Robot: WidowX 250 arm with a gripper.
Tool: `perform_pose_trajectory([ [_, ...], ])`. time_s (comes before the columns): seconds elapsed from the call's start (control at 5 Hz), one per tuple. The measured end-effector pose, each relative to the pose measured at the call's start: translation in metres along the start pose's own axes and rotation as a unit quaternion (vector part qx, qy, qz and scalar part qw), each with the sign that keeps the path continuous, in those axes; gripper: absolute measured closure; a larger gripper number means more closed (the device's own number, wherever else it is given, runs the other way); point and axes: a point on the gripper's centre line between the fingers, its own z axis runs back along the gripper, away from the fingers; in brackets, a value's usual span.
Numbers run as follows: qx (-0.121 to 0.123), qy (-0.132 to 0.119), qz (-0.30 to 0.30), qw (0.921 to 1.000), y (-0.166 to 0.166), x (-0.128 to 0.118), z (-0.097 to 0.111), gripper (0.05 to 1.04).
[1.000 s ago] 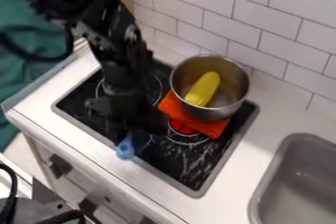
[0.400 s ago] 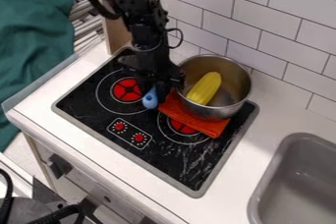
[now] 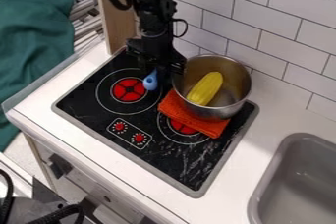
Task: Put the blue spoon on the left burner.
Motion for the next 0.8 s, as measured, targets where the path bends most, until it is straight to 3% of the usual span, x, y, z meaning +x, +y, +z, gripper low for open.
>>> perform_pose_trajectory([
  [0.4, 0.02, 0.013, 0.011, 0.9997, 0.026, -0.008, -0.007, 0.788],
  [0.8, 0.014, 0.012, 0.013, 0.9997, 0.041, -0.007, -0.014, 0.788],
])
